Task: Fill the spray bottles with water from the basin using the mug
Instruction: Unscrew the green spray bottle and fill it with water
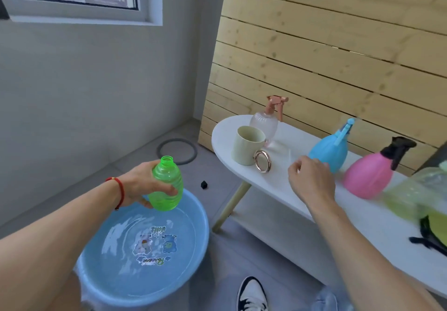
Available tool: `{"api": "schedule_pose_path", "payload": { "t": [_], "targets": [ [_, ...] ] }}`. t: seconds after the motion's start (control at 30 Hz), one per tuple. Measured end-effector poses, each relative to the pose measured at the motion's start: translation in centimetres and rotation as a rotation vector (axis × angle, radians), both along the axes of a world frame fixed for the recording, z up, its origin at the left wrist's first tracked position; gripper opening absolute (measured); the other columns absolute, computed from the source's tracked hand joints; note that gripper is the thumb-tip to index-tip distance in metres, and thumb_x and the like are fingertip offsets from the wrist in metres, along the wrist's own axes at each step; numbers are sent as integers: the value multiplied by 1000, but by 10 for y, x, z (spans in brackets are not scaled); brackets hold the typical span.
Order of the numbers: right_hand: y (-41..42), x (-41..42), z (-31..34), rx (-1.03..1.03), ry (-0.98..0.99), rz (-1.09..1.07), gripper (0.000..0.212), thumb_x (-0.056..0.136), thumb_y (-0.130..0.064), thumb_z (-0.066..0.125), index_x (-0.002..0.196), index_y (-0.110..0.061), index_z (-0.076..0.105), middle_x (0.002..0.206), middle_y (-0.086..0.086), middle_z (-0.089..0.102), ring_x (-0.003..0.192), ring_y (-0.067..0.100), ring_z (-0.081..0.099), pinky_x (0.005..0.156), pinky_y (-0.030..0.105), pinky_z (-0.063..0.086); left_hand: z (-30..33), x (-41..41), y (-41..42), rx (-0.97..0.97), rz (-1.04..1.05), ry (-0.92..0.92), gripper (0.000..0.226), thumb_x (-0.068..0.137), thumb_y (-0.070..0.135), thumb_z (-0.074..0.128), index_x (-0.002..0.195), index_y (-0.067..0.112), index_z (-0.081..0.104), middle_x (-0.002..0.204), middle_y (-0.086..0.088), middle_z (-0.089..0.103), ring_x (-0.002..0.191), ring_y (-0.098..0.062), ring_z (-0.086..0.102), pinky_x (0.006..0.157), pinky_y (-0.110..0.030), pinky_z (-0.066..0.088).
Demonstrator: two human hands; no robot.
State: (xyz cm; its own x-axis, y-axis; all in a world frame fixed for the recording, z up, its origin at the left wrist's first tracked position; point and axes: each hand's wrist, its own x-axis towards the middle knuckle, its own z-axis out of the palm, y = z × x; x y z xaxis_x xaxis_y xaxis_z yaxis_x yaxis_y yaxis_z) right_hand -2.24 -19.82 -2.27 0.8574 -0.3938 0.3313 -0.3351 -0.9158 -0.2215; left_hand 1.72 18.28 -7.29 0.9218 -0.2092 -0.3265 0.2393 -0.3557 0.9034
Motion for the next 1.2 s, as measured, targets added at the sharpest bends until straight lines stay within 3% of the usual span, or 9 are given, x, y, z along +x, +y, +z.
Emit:
{"api": "schedule_pose_path", "payload": {
  "t": [0.07,0.13,0.37,0.5,0.57,0.77,0.87,1.03,1.2],
  "targets": [
    [-15,-14,2,-164,257,-93,25,98,-29,50,112,-11,59,116,14,63,111,33,52,88,44,45,1,0,-2,5,-12,-11,56,51,19,94,101,28,71,99,-7,76,93,-30,72,68,-53,62],
    [-23,-24,-3,-131,377,-144,26,97,-26,51,117,-10,55,117,11,60,116,32,51,90,44,42,2,0,-6,-4,-33,-14,57,47,22,94,99,29,71,100,-8,76,92,-29,72,68,-54,62],
    [-26,-41,-11,-114,-11,14,28,97,-20,59,122,-8,63,105,14,69,101,36,60,91,50,47,8,-4,-14,-7,-94,-42,57,47,24,93,100,28,71,97,-7,76,84,-25,73,61,-42,60],
    [11,-45,13,178,-165,368,36,103,-12,50,139,-9,55,124,9,56,118,27,50,102,37,38,9,-3,-11,-12,-76,-56,61,46,26,94,101,29,70,100,-7,76,89,-27,74,65,-46,63],
    [35,-44,21,292,-82,547,38,105,-13,47,142,-19,52,125,-6,50,118,11,47,98,22,32,9,-3,-9,-14,-64,-61,59,47,27,93,100,31,69,100,-5,76,91,-27,73,66,-47,63],
    [86,-27,17,595,188,773,37,102,-25,61,135,-40,55,124,-13,63,111,-4,63,99,18,49,7,-4,5,50,-14,-76,56,50,25,93,100,34,69,106,-8,75,99,-31,73,68,-61,63],
    [105,-16,12,769,209,754,30,93,-24,76,119,-33,65,108,-8,75,102,12,72,100,43,55,2,-5,23,86,47,-54,61,50,24,94,103,36,69,107,-5,73,103,-31,71,67,-59,64],
    [124,-9,14,900,201,803,23,88,-18,79,108,-24,72,94,10,78,83,22,73,92,54,55,-4,-5,47,157,110,-26,60,57,19,95,108,34,67,109,-3,71,105,-30,69,67,-58,64],
    [137,-3,13,877,269,863,22,89,-11,76,105,-26,72,92,7,69,81,34,73,77,41,59,-8,-6,58,197,96,-24,57,63,13,95,110,29,67,108,-6,72,107,-33,70,67,-56,63]
  ]
}}
